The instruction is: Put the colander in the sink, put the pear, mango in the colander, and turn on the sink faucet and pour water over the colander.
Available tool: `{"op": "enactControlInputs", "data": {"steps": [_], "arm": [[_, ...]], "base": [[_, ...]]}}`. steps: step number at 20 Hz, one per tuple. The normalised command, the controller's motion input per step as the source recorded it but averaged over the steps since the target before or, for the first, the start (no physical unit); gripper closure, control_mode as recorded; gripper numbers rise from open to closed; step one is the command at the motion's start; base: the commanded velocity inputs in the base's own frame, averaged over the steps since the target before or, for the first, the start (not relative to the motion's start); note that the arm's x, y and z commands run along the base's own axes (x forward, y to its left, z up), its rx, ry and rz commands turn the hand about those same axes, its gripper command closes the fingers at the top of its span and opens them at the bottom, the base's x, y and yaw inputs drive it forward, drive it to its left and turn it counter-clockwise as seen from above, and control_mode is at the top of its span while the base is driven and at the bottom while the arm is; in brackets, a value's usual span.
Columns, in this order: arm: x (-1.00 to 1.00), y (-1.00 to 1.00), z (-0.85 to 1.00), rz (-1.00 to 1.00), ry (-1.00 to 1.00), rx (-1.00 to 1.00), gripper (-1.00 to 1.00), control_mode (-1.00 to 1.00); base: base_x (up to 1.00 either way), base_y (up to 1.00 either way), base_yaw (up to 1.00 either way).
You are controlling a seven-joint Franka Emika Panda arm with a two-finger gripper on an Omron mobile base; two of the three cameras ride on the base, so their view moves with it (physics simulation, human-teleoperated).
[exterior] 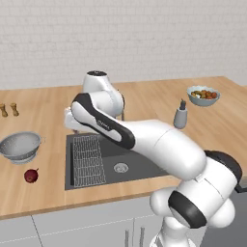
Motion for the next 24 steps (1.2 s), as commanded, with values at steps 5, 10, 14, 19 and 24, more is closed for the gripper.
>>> {"op": "enactControlInputs", "data": {"steps": [5, 10, 14, 19, 24], "arm": [[0.30, 0.20, -0.08, 0.02, 0.00, 0.05, -1.00, -1.00], [0.44, 0.37, -0.12, 0.00, 0.01, 0.01, -1.00, -1.00], [0.34, 0.40, -0.19, 0.00, 0.01, 0.00, -1.00, -1.00], [0.19, 0.39, -0.22, 0.00, 0.00, 0.09, -1.00, -1.00], [0.13, 0.54, -0.32, 0.00, 0.00, 0.08, -1.00, -1.00]], "base": [[0.00, 0.00, 0.00], [0.00, 0.00, 0.00], [0.00, 0.00, 0.00], [0.00, 0.00, 0.00], [0.00, 0.00, 0.00]]}}
